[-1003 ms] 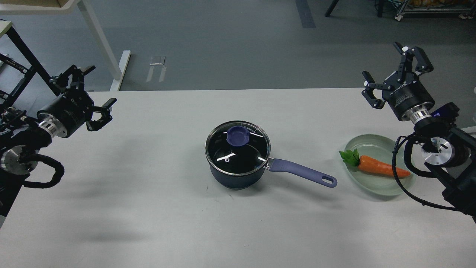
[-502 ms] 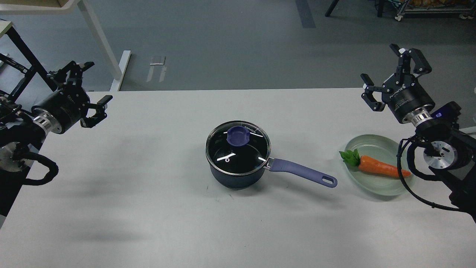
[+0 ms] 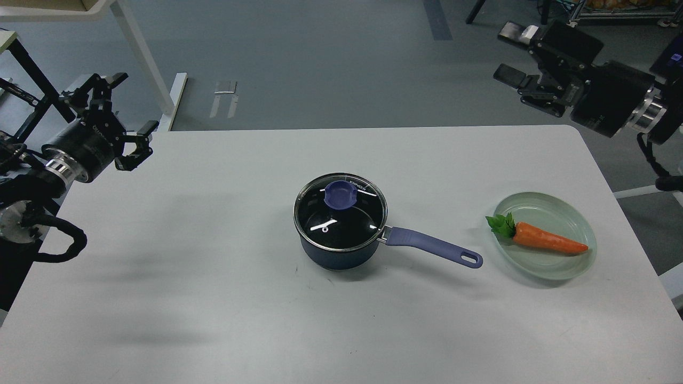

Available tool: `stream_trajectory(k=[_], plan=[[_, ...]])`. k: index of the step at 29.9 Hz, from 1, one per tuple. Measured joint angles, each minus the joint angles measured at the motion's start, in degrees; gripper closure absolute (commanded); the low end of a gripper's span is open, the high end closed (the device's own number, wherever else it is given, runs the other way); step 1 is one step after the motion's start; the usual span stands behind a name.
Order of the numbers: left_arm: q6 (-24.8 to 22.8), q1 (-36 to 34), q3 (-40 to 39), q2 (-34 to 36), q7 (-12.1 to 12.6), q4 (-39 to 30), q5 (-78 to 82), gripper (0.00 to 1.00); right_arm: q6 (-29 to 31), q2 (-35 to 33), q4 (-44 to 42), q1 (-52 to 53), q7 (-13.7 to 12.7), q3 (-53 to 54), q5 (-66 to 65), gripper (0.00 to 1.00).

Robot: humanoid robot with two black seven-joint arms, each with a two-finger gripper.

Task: Open pot lid
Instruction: 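Reach the right gripper down and grasp the purple saucepan handle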

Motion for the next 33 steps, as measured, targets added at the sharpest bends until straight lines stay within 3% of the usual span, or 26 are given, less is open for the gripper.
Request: stream_trajectory(k=[7, 14, 23, 30, 33], plan=[[0.01, -1.12, 0.25, -0.08, -0.13, -0.02, 0.19, 0.01, -0.03, 0.99, 5.94, 15.14, 0.49, -18.80, -27.06, 0.00], [0.01, -3.30, 0.61, -0.46, -0.98, -0.02, 1.86, 0.01, -0.27, 4.67, 7.17, 17.42, 0.50, -26.47, -48.19, 0.00], [0.10, -3.91, 0.63, -0.47, -1.25, -0.03, 1.94, 0.01, -0.45, 10.03, 1.69, 13.85, 0.49, -31.28, -52.21, 0.01], [0.21, -4.04, 0.62, -0.10, -1.29, -0.30, 1.94, 0.01, -0.66, 13.67, -1.16, 12.49, 0.47, -31.40, -52.15, 0.07], [0.35, -4.33, 0.61, -0.07, -1.30, -1.42, 1.94, 0.01, -1.06, 14.67, -1.24, 11.75, 0.47, -31.45, -52.08, 0.14]])
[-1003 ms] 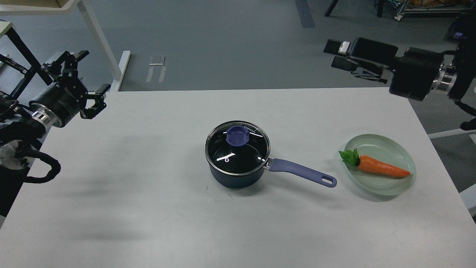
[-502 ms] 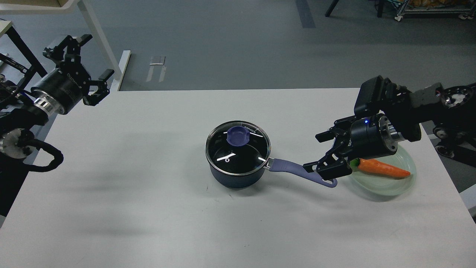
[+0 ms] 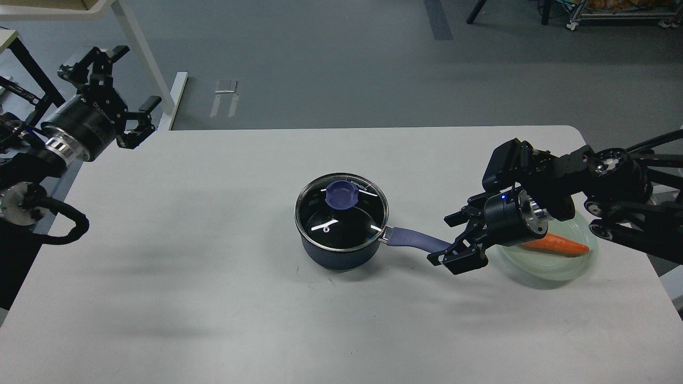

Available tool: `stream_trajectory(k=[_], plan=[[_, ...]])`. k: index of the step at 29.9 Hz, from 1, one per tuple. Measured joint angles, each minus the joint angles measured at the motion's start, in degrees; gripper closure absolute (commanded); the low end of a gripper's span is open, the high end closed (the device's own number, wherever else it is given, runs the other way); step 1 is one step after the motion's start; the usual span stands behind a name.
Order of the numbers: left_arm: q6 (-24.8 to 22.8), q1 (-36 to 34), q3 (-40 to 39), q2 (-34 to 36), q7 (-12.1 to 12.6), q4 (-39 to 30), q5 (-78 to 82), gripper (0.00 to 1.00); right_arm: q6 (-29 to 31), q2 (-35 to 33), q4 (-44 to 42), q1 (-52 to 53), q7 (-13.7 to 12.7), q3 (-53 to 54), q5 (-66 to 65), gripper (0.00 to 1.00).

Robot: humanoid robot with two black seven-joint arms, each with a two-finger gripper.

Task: Open pot lid
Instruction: 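Reach the right gripper down and grasp the purple saucepan handle, then move the left gripper over the pot and grasp the purple lid knob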

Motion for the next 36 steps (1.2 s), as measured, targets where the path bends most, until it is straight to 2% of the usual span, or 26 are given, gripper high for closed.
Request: stream_trajectory(k=[7, 19, 28, 32, 36], plan=[[1.27, -0.75, 0.00, -0.05, 0.00, -0.96, 0.00, 0.01, -0.36, 1.33, -1.30, -0.96, 0.00, -0.38, 0.02, 0.37], [1.43, -1.81, 0.07, -0.35, 0.13, -0.97, 2.40, 0.01, -0.36, 3.37, -3.60, -1.91, 0.00, -0.60, 0.02, 0.62], [1.42, -2.54, 0.08, -0.57, -0.02, -0.88, 13.76, 0.01, -0.36, 3.77, -4.27, -1.77, 0.01, -0.61, 0.03, 0.64], [1.53, -3.61, -0.20, -2.85, -2.69, -0.92, 30.71, 0.01, -0.36, 3.75, -4.32, -1.66, 0.01, -0.61, 0.03, 0.64], [4.62, -6.31, -0.39, -4.55, -3.55, -2.30, 50.53, 0.01, -0.36, 3.68, -4.33, -1.65, 0.01, -0.61, 0.02, 0.64]])
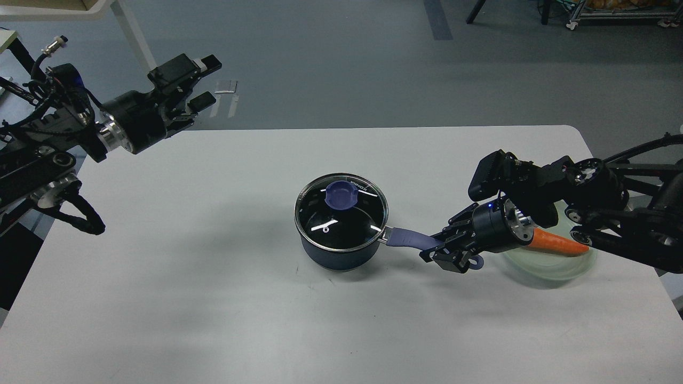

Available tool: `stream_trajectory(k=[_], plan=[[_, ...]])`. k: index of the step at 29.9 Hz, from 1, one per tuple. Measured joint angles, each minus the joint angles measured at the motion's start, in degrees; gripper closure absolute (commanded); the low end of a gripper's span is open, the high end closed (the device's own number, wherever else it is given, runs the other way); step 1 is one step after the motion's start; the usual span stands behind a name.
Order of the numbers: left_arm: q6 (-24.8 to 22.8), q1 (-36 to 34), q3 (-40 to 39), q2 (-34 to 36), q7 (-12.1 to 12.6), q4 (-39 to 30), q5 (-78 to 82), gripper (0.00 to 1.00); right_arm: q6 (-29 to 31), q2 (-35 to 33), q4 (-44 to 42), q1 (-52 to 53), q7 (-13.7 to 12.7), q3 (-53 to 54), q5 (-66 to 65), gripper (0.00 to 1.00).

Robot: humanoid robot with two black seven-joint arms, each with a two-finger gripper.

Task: Open pot lid
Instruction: 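Move the left gripper over the pot and grasp the purple lid knob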

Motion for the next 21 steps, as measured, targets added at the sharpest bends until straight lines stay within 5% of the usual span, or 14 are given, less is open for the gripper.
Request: stream_trajectory(k=[9, 21], plan=[[10.89, -3.54, 0.43, -3.43, -0.10, -9.69, 38.40, 0.01, 0.00, 0.00, 0.02, 0.00, 0.01, 0.00, 0.00, 0.64], [13.34, -6.08, 7.85, -11.60, -0.06, -11.35, 68.76, 0.01, 0.01, -0.12, 0.02, -0.07, 0.00, 0.00, 0.00, 0.64]])
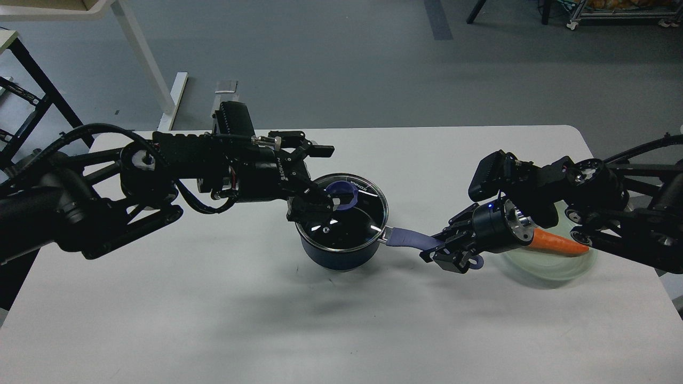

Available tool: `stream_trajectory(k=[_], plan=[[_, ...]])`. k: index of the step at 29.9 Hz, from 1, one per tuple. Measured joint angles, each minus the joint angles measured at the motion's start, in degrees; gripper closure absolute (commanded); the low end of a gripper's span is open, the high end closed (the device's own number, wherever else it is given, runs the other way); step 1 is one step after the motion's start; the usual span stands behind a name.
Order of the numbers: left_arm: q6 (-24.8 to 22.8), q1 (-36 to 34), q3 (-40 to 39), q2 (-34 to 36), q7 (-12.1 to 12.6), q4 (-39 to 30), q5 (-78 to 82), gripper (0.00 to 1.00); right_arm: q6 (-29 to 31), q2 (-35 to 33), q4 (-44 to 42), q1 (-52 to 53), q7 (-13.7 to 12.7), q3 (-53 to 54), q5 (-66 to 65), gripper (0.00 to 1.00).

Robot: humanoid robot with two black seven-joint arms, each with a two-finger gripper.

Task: Open pot lid
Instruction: 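Move the left gripper over the pot and grasp the purple lid knob, then lift the glass lid off the pot with the left gripper, moving it away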

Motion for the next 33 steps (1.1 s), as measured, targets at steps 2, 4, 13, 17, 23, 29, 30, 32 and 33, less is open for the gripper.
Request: stream_trajectory(k=[2, 4, 13, 17, 23, 29, 30, 32, 33], plan=[[0.09, -0.21, 0.87, -1.45, -0.01, 1.73, 1.27, 0.01, 0.04, -0.14, 0.00, 0.00, 0.00, 0.00, 0.00, 0.64], [0.34, -0.28, 1.44, -2.98, 0.00, 3.95, 2.24, 0.01, 0.04, -0.20, -0.02, 0.00, 0.00, 0.00, 0.00, 0.64], [1.59, 0.42, 2.48, -6.15, 0.00, 9.20, 4.24, 0.01, 0.05, -0.31, -0.02, 0.06, 0.00, 0.00, 0.00, 0.63], [1.87, 0.53, 3.87, -7.03, 0.00, 10.42, 4.21, 0.01, 0.03, -0.20, -0.05, 0.06, 0.00, 0.00, 0.00, 0.63], [2.16, 0.59, 4.41, -8.70, 0.00, 13.67, 3.92, 0.01, 0.00, -0.15, -0.02, 0.06, 0.00, 0.00, 0.00, 0.63], [2.20, 1.24, 4.43, -9.08, 0.00, 14.41, 3.45, 0.02, -0.01, 0.02, -0.06, 0.05, 0.00, 0.06, 0.03, 0.63], [2.23, 1.42, 4.43, -9.11, 0.00, 14.41, 3.43, 0.02, -0.01, 0.06, -0.05, 0.03, 0.00, 0.08, 0.05, 0.63], [2.40, 1.66, 4.48, -9.17, 0.00, 14.43, 3.42, 0.03, -0.01, 0.10, -0.04, -0.01, 0.00, 0.10, 0.09, 0.63], [2.57, 1.75, 4.62, -9.18, 0.00, 14.44, 3.42, 0.03, -0.01, 0.11, -0.04, -0.02, 0.00, 0.13, 0.09, 0.63]])
